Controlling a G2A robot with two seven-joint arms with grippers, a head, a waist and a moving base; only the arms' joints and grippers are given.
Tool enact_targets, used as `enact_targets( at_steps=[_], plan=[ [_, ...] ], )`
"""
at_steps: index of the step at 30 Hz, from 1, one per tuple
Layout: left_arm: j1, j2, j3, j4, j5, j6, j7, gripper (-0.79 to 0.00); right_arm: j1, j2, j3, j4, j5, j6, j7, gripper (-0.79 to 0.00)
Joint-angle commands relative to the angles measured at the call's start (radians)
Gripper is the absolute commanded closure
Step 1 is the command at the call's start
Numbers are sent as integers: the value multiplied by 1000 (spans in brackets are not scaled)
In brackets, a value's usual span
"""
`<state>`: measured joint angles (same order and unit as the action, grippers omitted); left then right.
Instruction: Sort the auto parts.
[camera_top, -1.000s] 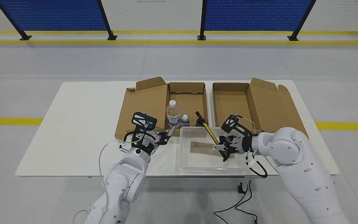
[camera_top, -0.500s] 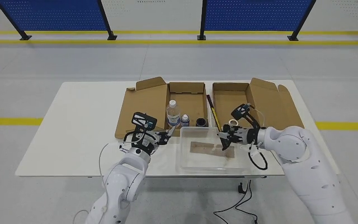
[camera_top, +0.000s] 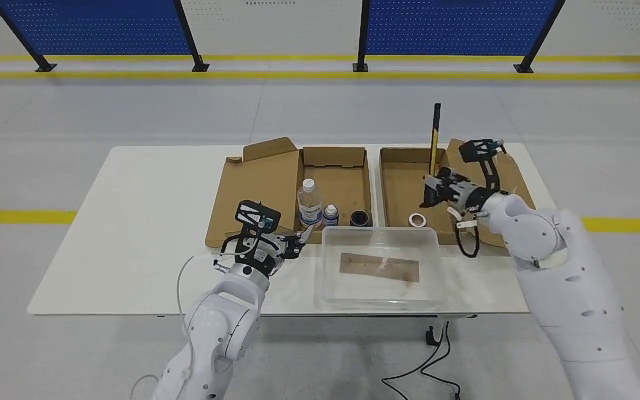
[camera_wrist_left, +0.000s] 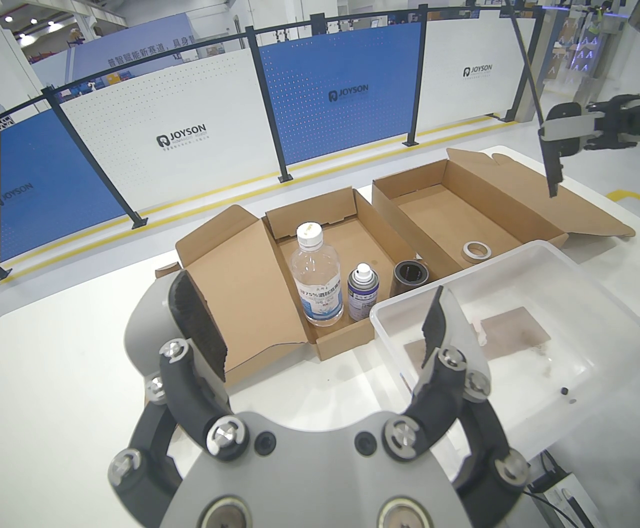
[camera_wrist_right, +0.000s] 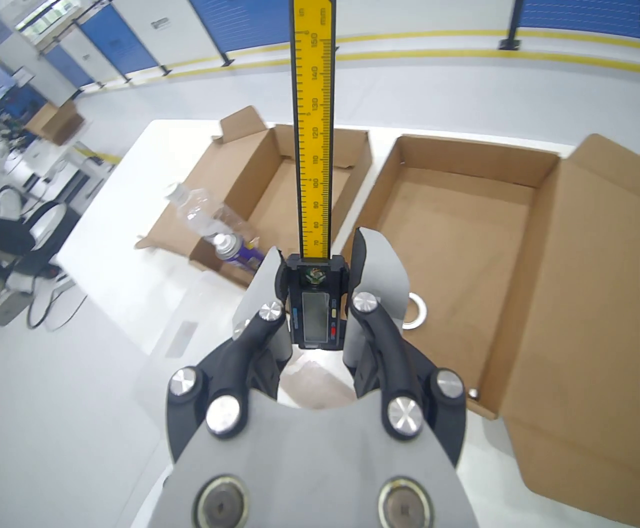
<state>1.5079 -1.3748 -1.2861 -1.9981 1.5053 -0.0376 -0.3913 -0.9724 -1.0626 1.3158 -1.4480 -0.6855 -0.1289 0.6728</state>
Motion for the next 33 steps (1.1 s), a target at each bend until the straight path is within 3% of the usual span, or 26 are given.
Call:
enact_targets(
  at_steps=[1, 6, 13, 30, 33],
  plan=[
    [0, 0, 0, 0, 0, 0, 0, -785, 31, -7, -29, 53, -46, 51, -33, 0],
    [0, 0, 0, 0, 0, 0, 0, -785, 116, -33, -122, 214, -129, 143, -95, 0],
    [0, 0, 0, 0, 0, 0, 0, -785, 202, -74, -228, 414, -149, 194, -126, 0],
    [0, 0, 0, 0, 0, 0, 0, -785, 276, -122, -329, 607, -219, 175, -93, 0],
    [0, 0, 0, 0, 0, 0, 0, -785, 280, -128, -338, 625, -221, 168, -88, -132]
  ],
)
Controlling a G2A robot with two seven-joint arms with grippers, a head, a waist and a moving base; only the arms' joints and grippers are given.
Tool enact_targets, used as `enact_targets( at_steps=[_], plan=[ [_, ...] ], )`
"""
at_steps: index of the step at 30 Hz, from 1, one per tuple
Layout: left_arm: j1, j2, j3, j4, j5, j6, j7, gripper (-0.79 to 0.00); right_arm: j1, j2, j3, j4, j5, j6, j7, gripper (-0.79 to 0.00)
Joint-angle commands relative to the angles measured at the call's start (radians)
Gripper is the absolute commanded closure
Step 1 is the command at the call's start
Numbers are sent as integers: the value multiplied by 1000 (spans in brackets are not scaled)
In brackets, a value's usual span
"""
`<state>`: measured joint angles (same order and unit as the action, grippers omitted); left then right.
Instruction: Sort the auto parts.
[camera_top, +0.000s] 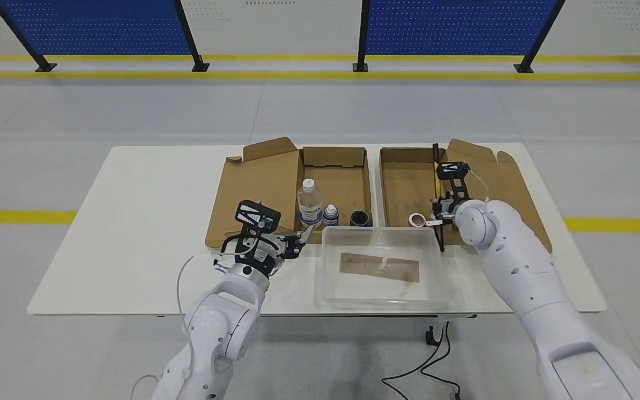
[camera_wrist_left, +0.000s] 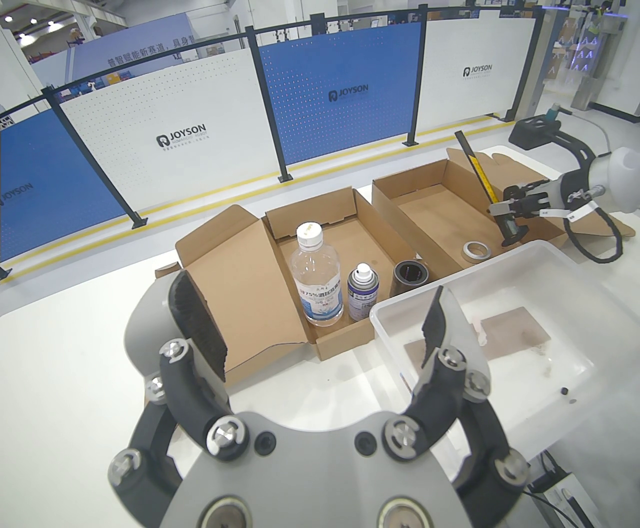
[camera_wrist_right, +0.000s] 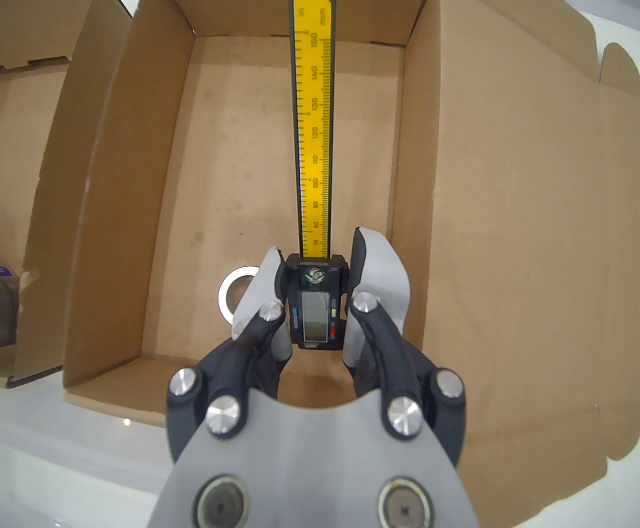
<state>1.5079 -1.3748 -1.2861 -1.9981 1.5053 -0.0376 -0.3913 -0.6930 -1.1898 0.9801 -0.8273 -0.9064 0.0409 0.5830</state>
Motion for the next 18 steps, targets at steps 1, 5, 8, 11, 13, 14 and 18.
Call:
enact_targets(
  at_steps=[1, 5, 8, 11, 13, 14, 18],
  plan=[
    [0, 0, 0, 0, 0, 0, 0, -785, 2, -4, -5, 11, -3, -2, 2, -160],
    [0, 0, 0, 0, 0, 0, 0, -785, 8, -10, -7, 29, 0, -15, -3, -243],
    [0, 0, 0, 0, 0, 0, 0, -785, 11, -14, -6, 40, 2, -21, -7, -354],
    [0, 0, 0, 0, 0, 0, 0, -785, 12, -16, -2, 46, 4, -28, -10, -616],
    [0, 0, 0, 0, 0, 0, 0, -785, 10, -16, 5, 43, 12, -35, -15, -785],
    [0, 0, 0, 0, 0, 0, 0, -785, 9, -16, 9, 39, 17, -44, -18, -785],
    [0, 0, 0, 0, 0, 0, 0, -785, -1, -6, 55, -12, 61, -108, -50, -785]
  ],
)
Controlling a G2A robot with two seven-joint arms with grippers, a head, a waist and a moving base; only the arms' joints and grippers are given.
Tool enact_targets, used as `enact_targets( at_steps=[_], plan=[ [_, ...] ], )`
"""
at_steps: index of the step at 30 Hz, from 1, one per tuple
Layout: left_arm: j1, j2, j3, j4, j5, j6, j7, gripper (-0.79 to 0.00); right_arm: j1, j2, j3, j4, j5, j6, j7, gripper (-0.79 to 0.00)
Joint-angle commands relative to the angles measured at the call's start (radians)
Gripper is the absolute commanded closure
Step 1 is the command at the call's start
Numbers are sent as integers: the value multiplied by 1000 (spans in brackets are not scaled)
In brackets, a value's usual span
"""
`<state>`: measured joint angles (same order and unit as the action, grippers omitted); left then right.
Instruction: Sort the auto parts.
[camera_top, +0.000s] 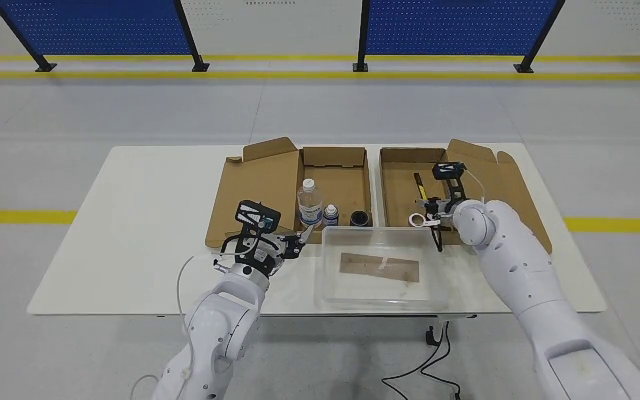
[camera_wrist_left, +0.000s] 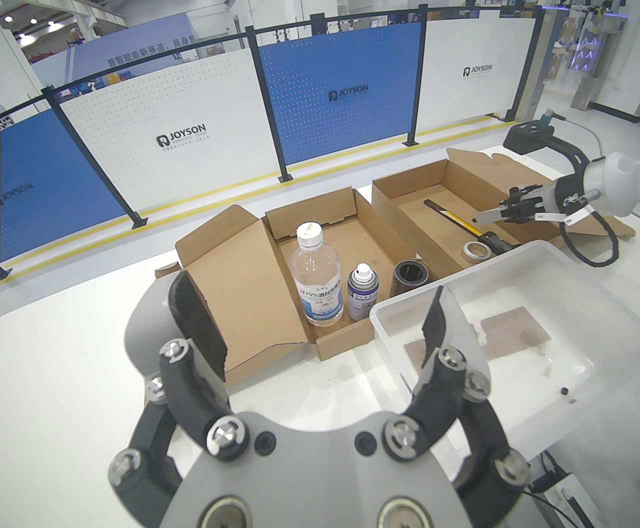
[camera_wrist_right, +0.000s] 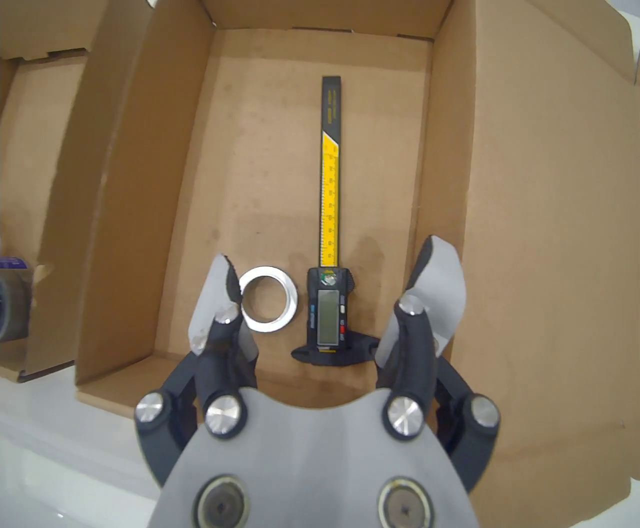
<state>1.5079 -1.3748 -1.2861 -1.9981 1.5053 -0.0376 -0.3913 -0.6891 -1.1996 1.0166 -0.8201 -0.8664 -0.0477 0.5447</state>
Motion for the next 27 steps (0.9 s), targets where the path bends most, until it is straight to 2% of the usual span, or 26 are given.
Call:
enact_targets(
  at_steps=[1, 5, 9, 15, 22, 27],
  plan=[
    [0, 0, 0, 0, 0, 0, 0, -785, -14, 10, 40, -43, 37, -44, -28, -785],
    [0, 0, 0, 0, 0, 0, 0, -785, -81, 41, 139, -172, 74, -133, -104, -785],
    [0, 0, 0, 0, 0, 0, 0, -785, -263, 87, 310, -430, 77, -164, -237, -785],
    [0, 0, 0, 0, 0, 0, 0, -785, -523, 119, 514, -724, 145, -146, -273, -785],
    [0, 0, 0, 0, 0, 0, 0, -785, -729, 129, 654, -900, 159, -123, -334, -785],
    [0, 0, 0, 0, 0, 0, 0, -784, -765, 129, 675, -922, 165, -132, -337, -784]
  ],
)
